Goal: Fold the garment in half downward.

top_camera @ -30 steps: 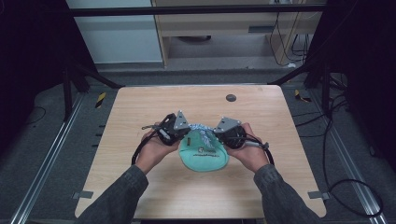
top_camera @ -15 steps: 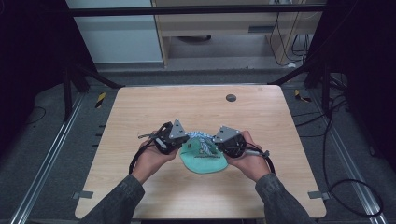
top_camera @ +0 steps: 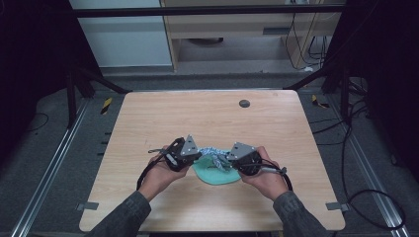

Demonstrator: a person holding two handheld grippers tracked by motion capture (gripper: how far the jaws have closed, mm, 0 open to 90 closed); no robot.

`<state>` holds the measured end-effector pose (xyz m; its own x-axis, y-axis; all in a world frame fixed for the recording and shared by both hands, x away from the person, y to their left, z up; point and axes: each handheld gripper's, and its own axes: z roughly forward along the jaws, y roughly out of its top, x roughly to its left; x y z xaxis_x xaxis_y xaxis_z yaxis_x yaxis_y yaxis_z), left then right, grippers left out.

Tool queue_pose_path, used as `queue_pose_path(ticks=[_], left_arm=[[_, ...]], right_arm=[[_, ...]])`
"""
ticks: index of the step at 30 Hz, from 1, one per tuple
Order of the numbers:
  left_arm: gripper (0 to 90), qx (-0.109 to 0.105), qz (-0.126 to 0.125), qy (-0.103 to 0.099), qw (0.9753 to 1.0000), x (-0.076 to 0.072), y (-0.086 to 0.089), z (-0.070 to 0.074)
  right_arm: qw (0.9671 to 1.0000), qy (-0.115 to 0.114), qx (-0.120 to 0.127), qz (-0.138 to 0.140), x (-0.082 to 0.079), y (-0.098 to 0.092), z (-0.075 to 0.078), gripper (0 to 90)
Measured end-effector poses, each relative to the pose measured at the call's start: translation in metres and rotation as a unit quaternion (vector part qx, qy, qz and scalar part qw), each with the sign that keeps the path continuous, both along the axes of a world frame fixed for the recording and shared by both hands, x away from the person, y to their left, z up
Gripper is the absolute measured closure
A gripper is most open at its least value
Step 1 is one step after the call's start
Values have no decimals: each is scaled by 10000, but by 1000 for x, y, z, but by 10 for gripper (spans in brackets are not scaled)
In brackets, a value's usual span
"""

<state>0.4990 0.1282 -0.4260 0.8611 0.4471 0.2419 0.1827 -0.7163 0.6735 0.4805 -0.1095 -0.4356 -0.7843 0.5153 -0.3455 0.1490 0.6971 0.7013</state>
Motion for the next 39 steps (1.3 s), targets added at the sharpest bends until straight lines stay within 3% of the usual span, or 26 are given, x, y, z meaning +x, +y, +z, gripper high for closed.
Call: queue_pose_path(ticks=[24,39], left_arm=[[900,48,-107,227,9997,-18,7,-27],[900,63,-119,274,9995,-22,9,-35]], right_arm=[[9998,185,49,96,-23,-2,-21,827],[9995,300,75,93,-30,-4,-29,817]])
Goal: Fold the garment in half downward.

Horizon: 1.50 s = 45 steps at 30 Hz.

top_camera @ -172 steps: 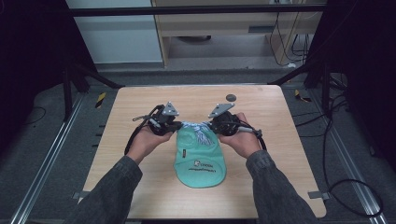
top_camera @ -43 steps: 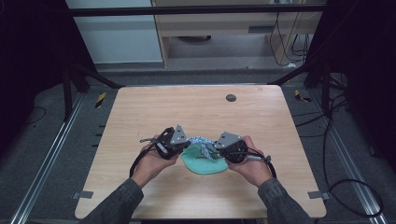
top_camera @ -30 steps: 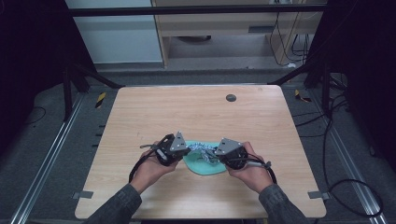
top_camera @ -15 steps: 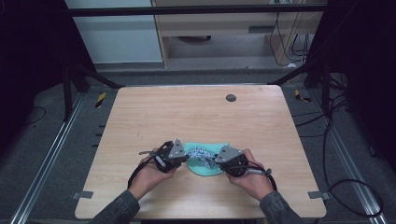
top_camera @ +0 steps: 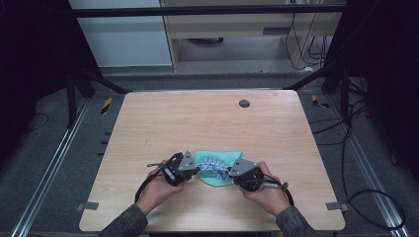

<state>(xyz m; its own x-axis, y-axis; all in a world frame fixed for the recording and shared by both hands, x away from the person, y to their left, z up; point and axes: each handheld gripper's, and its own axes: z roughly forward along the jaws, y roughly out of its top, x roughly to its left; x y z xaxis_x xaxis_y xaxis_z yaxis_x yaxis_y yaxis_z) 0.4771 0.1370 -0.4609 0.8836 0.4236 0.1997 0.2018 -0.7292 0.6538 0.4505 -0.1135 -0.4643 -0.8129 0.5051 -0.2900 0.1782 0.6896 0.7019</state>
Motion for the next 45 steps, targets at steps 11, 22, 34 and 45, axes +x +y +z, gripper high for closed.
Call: queue_pose_path(ticks=[11,22,34,45], left_arm=[[900,-6,-36,17,10000,-6,2,-8],[900,7,-63,-30,10000,-13,1,-15],[900,11,-53,-76,10000,-17,6,-21],[900,106,-110,-85,9998,-22,10,-24]], right_arm=[[10000,53,-43,49,-6,-1,-6,817],[9999,74,-101,62,-11,0,-12,837],[9991,-15,-364,225,-18,2,-14,888],[9982,39,-491,345,-24,3,-20,892]])
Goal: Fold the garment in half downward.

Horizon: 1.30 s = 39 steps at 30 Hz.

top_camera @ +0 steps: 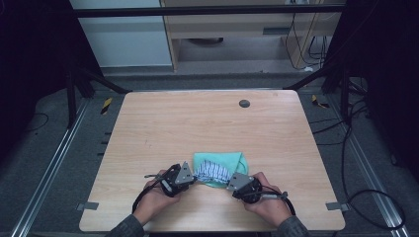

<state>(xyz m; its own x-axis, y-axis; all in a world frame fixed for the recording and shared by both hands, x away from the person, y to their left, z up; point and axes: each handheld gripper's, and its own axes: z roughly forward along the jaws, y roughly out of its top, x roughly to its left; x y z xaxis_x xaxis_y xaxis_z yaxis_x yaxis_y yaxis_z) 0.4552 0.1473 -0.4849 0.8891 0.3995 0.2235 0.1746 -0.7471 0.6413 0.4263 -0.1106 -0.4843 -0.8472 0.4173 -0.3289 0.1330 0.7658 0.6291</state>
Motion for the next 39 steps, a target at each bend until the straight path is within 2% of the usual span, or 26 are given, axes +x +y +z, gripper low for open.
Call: queue_pose_path(ticks=[8,21,26,30,32,34,39], left_arm=[[900,92,-58,39,9999,-2,0,-2],[900,83,-106,75,9999,-5,1,-4],[900,58,-87,100,9999,-6,1,-5],[889,-90,-50,109,9999,-10,2,-4],[829,-246,-5,120,9996,-14,4,-2],[752,-367,17,75,9993,-23,7,1],[652,-479,87,31,9988,-31,11,4]], right_arm=[[10000,77,-47,12,-2,-1,-5,894],[9998,148,-95,24,-5,-1,-10,897],[9998,166,-95,13,-5,-2,-10,896],[9998,174,-52,19,-6,-2,-9,890],[9999,170,12,19,-7,-3,-7,864],[9997,188,123,-29,-9,-5,-5,786],[9996,224,123,-71,-13,-7,-5,733]])
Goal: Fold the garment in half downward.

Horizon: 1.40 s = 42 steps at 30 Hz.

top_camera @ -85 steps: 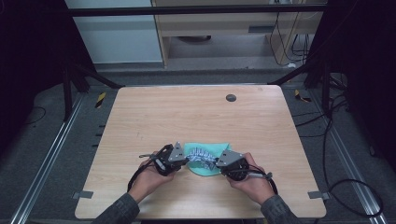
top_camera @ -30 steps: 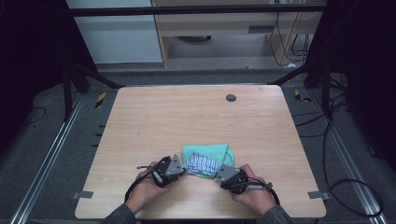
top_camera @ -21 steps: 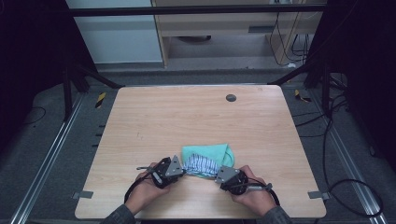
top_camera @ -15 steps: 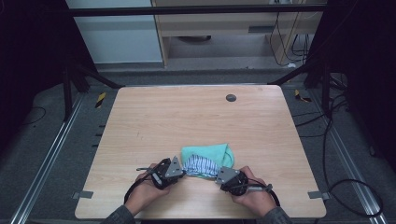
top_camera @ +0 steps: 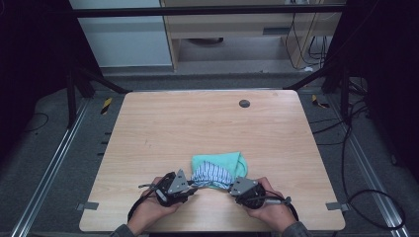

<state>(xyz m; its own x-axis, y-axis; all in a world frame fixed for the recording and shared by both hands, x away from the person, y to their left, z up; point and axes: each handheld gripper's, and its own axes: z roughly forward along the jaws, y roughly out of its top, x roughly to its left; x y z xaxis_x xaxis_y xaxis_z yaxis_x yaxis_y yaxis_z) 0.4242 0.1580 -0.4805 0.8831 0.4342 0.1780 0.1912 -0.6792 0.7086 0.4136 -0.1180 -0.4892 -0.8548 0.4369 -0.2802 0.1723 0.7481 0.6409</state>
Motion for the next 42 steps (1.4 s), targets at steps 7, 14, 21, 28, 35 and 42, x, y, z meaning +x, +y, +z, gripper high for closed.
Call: queue_pose_path(ticks=[7,14,21,28,35,42], left_arm=[[489,-104,329,-78,9994,2,9,-2],[213,-309,1129,199,9929,21,35,-8],[127,-481,2004,262,9782,43,72,-9],[101,-496,2388,349,9692,56,88,-16],[90,-501,2633,414,9625,71,92,-25],[50,-503,2728,547,9592,75,92,-27]], right_arm=[[9993,12,102,-353,-3,-9,-1,509],[9925,108,197,-1201,5,-31,-8,194],[9682,405,799,-2337,27,-57,-9,80],[9482,404,1291,-2873,46,-70,-14,67],[9189,458,1532,-3606,67,-82,-21,65],[9081,546,1390,-3912,73,-81,-23,34]])
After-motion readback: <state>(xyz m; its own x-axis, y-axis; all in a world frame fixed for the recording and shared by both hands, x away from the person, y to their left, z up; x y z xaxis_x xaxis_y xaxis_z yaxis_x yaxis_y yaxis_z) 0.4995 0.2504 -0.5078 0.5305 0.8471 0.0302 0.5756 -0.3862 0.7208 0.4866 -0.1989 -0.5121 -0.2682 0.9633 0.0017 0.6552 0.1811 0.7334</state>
